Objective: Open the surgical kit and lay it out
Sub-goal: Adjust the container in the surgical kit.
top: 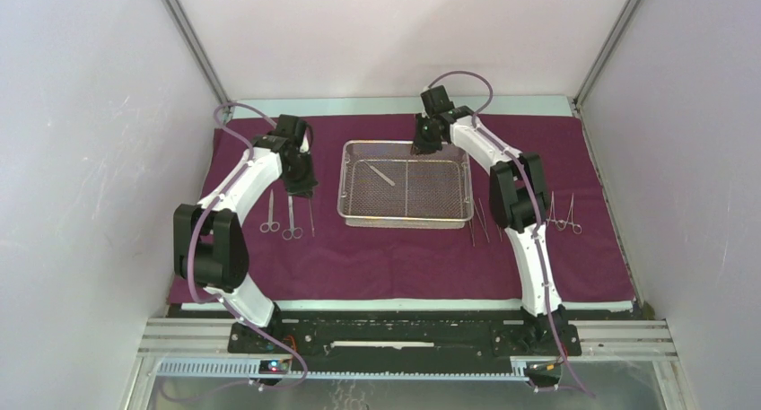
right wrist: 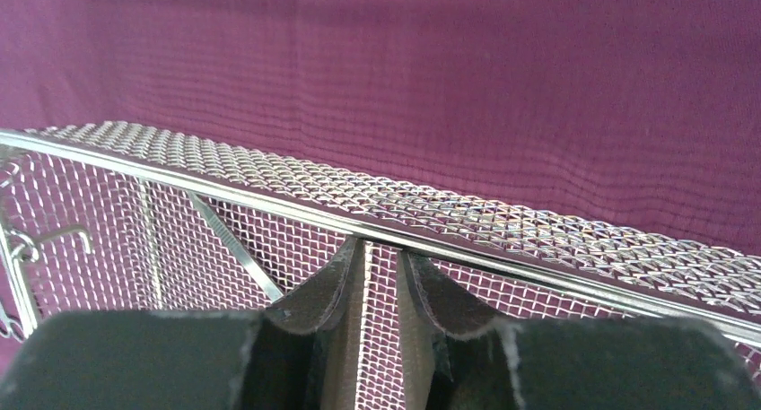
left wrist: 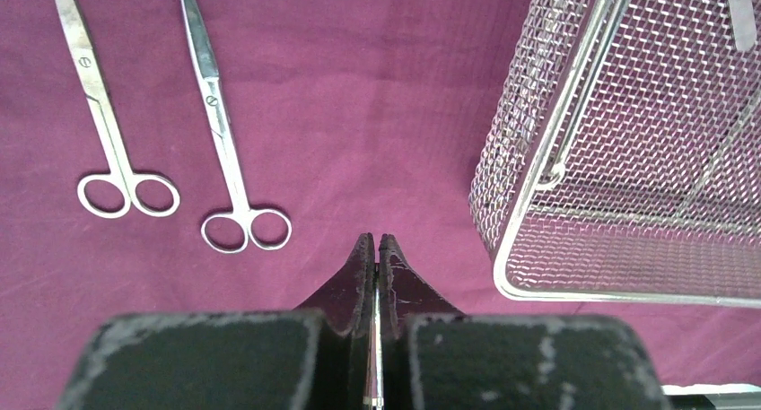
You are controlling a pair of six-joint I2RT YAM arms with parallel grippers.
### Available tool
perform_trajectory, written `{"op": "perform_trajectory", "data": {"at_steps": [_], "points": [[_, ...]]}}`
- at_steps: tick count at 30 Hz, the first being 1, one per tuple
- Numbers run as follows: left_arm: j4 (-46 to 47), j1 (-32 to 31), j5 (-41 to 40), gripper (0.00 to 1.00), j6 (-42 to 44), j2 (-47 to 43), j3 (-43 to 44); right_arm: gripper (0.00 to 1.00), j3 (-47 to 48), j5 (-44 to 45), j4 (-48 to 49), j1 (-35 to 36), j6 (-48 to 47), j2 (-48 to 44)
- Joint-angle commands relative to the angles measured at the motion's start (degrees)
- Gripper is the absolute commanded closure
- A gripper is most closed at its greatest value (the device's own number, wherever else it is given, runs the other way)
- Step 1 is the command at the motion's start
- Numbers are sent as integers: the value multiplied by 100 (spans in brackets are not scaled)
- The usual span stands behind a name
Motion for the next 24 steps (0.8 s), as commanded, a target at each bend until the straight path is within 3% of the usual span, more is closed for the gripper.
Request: {"op": "perform_trajectory", "data": {"at_steps": [1, 9, 18, 24], "points": [[68, -29, 213, 100, 135, -60, 250, 73, 770, -248, -103, -140, 60, 401], [144, -69, 373, 100, 60, 280, 262, 71, 2032, -772, -134, -323, 529, 1190], [655, -237, 758, 100, -356, 193, -425, 69, 2322, -1463, 706, -486, 1194, 1589], [1167, -516, 859, 100, -708, 138, -1150, 68, 2217, -1744, 843, -369, 1254, 1223]]}}
